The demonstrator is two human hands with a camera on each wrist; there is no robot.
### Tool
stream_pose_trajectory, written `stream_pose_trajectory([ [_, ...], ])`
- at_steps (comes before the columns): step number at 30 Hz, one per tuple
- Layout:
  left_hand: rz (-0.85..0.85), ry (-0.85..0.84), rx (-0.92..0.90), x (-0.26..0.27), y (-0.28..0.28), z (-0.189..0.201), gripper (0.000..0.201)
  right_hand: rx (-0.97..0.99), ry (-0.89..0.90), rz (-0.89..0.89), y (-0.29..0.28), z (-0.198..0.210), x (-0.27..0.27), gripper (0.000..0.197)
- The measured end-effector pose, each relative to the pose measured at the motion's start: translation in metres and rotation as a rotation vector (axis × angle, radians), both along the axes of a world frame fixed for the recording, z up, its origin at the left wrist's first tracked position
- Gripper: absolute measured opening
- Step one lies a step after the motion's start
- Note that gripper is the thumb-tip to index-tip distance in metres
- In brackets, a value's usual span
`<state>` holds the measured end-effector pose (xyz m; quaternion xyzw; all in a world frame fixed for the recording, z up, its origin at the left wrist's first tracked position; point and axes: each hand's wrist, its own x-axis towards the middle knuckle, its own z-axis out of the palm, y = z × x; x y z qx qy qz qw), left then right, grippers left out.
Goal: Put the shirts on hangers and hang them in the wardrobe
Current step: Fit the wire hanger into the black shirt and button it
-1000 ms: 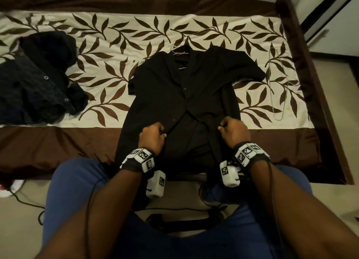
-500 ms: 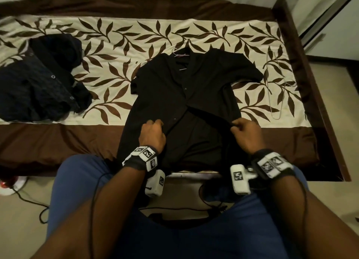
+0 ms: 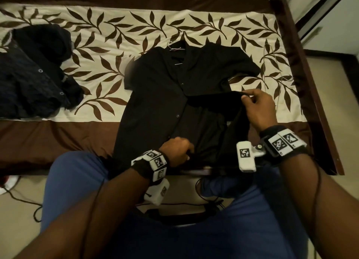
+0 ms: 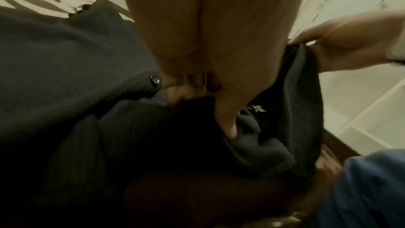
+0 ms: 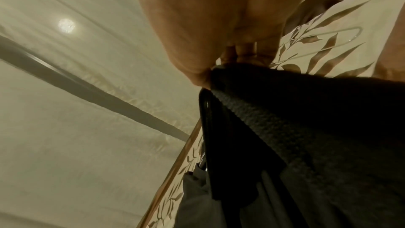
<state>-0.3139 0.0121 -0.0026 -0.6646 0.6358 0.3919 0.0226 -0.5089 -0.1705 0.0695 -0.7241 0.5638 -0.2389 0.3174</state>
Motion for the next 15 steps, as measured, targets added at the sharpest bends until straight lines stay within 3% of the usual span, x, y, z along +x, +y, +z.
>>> stream_pose_trajectory([
  [3,-0.025,0.021,0.1,0.013,0.01,0.013,0.019,0.074,0.047,0.082,-0.007,0.001,0.001,0.022],
  [5,0.112,0.034,0.079,0.025,0.009,0.017,0.025,0.182,0.272,0.276,-0.004,-0.002,0.0,0.017],
  [7,0.302,0.019,-0.069,0.032,0.001,0.012,0.021,0.318,0.604,0.514,0.004,-0.006,0.002,0.005],
  [9,0.448,-0.036,-0.231,0.032,-0.011,0.004,0.016,0.433,0.792,0.644,0.012,-0.014,0.006,0.006],
  [10,0.503,-0.051,-0.274,0.03,-0.017,0.0,0.015,0.398,0.794,0.658,0.016,-0.021,0.01,0.014],
  [12,0.566,-0.049,-0.311,0.029,-0.032,-0.01,0.018,0.231,0.623,0.607,0.021,-0.038,0.024,0.028],
  [15,0.532,-0.088,-0.276,0.027,-0.05,-0.023,0.028,0.162,0.404,0.535,0.031,-0.061,0.055,0.038],
])
